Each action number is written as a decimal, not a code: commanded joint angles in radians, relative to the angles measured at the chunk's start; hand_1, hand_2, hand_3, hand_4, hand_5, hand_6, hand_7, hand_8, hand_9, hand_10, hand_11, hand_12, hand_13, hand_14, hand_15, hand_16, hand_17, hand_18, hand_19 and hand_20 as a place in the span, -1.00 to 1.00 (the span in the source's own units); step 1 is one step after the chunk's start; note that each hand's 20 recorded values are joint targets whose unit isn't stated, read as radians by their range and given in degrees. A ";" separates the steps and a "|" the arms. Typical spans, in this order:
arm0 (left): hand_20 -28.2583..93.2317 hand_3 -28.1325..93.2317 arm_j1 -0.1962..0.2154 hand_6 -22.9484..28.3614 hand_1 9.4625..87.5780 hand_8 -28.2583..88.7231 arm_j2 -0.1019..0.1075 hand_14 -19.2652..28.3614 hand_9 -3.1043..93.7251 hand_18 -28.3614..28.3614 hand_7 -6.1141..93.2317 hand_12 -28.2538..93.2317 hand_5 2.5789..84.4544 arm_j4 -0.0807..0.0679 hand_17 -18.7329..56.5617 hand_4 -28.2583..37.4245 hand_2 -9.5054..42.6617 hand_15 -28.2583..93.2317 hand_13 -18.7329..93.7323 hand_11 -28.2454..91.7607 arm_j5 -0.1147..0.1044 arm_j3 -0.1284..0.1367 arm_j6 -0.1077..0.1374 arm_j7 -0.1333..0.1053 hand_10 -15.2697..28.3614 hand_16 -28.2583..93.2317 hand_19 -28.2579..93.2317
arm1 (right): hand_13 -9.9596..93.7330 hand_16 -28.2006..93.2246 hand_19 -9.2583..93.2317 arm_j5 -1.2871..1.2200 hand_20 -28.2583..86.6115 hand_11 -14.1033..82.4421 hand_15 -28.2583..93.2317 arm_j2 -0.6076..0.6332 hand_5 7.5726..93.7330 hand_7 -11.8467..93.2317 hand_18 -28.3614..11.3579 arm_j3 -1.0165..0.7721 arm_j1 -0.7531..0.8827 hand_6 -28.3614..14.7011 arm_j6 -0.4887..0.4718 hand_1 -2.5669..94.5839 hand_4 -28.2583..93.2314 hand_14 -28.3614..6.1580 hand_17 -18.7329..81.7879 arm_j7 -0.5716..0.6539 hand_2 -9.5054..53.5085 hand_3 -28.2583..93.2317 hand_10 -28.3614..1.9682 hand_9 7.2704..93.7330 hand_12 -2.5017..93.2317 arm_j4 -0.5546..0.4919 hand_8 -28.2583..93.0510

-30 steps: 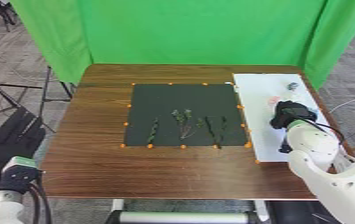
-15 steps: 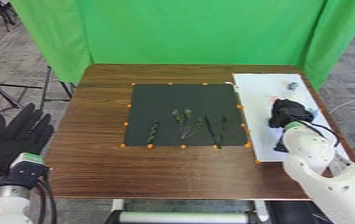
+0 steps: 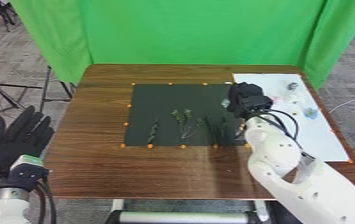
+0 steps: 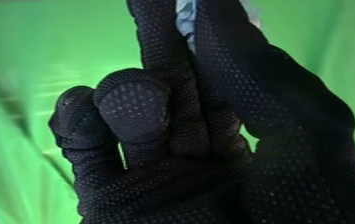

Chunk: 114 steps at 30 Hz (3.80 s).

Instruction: Arrange flowers

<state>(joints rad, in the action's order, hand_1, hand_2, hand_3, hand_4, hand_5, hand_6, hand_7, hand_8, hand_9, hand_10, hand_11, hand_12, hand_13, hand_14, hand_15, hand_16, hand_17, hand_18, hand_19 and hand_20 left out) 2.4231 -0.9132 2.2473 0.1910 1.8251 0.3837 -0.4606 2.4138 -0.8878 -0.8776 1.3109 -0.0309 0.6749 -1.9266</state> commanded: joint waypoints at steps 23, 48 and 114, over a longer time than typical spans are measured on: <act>-0.42 0.64 -0.103 0.17 -0.70 -0.70 0.039 0.34 -0.32 0.31 -0.56 -0.40 -0.21 -0.042 -0.62 -1.00 -0.20 -0.03 -0.32 -0.19 0.022 -0.068 0.002 0.067 0.30 -0.69 -0.17 | 0.65 -0.02 1.00 0.010 0.16 -0.59 0.58 -0.406 0.62 -0.23 -0.76 0.472 -0.361 0.27 -0.042 0.24 -0.99 0.12 0.26 -0.062 -1.00 0.64 0.21 0.81 -0.25 0.344 -0.46; -0.42 0.64 -0.121 0.18 -0.69 -0.70 0.036 0.36 -0.33 0.32 -0.54 -0.40 -0.20 -0.045 -0.63 -1.00 -0.21 -0.01 -0.32 -0.18 -0.022 -0.077 0.026 0.062 0.29 -0.69 -0.15 | 0.59 -0.04 0.98 0.017 0.10 -0.33 0.55 -0.421 0.44 -0.31 -0.81 0.473 -0.326 0.17 -0.100 0.09 -1.00 0.06 0.21 -0.025 -1.00 0.66 -0.06 0.55 -0.53 0.333 -0.51; -0.42 0.65 0.042 0.17 -0.66 -0.71 -0.012 0.35 -0.34 0.33 -0.52 -0.40 -0.21 0.012 -0.63 -1.00 -0.24 0.00 -0.32 -0.17 -0.061 -0.012 0.021 -0.042 0.29 -0.69 -0.14 | 0.38 -0.16 0.85 -0.216 0.14 -0.49 0.48 0.170 0.04 -0.49 -0.79 -0.386 0.076 0.02 -0.547 -0.14 -1.00 -0.08 0.04 0.014 -1.00 0.72 -0.17 0.03 -0.65 0.130 -0.72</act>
<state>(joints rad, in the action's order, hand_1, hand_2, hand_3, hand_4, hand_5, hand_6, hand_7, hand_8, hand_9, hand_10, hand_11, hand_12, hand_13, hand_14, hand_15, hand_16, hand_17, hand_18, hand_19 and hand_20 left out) 2.4284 -0.9113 2.2439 0.1424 1.8045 0.3992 -0.5011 2.2299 -0.7470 -1.2441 1.3793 -0.4714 0.6711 -1.7980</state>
